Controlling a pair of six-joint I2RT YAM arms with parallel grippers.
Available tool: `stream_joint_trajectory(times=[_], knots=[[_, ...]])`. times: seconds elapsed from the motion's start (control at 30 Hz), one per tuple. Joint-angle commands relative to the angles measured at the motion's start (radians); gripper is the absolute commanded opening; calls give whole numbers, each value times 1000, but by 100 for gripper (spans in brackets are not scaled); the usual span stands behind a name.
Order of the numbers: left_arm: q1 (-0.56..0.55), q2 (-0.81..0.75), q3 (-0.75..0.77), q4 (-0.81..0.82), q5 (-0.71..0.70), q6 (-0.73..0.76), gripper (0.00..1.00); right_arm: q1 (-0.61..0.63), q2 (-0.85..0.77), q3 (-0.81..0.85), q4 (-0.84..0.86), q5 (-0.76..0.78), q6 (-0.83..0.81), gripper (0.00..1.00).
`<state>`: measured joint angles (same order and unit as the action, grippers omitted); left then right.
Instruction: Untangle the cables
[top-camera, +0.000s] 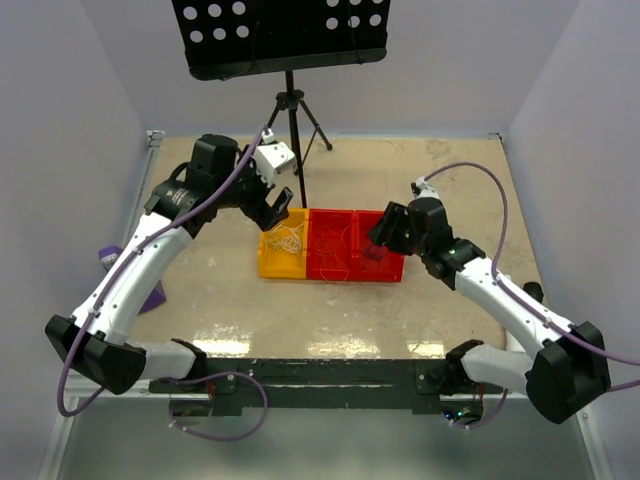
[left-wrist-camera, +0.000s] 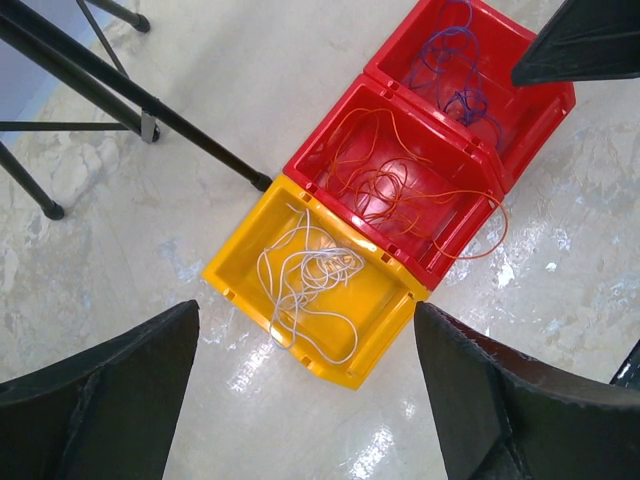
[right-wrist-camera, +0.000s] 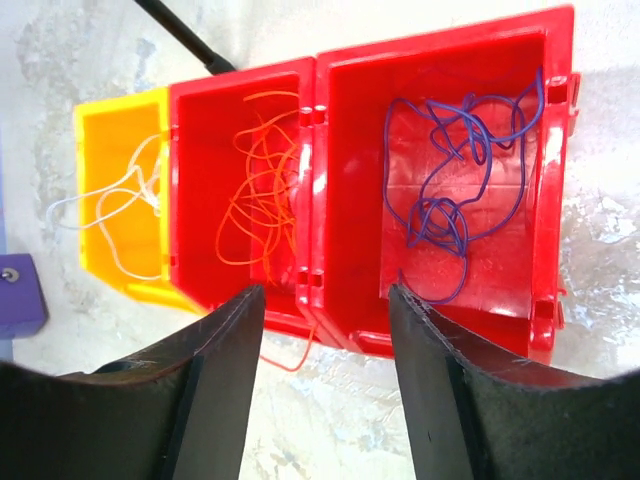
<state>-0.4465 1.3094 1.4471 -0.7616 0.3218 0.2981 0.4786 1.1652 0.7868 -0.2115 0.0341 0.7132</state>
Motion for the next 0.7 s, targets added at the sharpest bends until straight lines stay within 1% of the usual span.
stream_joint_trajectory(times=[0.0,0.07,0.13,0.17,0.27,0.4,0.47,0.6,0.67], knots=[[-3,-19,56,-21,-20,-14,99,-1,-68,113,-58,41,-44,58],[-1,-10,59,-36,-27,-14,100,-1,-90,143,-68,38,-63,60],[2,25,84,-86,-14,-10,100,-1,-105,176,-66,38,-86,66],[3,33,84,-85,-29,-23,100,-1,-108,192,-65,39,-98,72],[11,16,20,-21,-85,-25,100,-1,-95,247,-69,41,-152,98],[14,8,-46,53,-298,-68,100,-1,-70,322,-74,95,-207,98],[26,2,-77,74,-351,-82,100,-1,-64,344,-66,116,-227,99],[83,-21,-148,146,-362,-88,100,-1,-53,379,-43,119,-251,99],[124,-22,-178,169,-333,-79,100,-1,-44,399,-42,127,-258,98]])
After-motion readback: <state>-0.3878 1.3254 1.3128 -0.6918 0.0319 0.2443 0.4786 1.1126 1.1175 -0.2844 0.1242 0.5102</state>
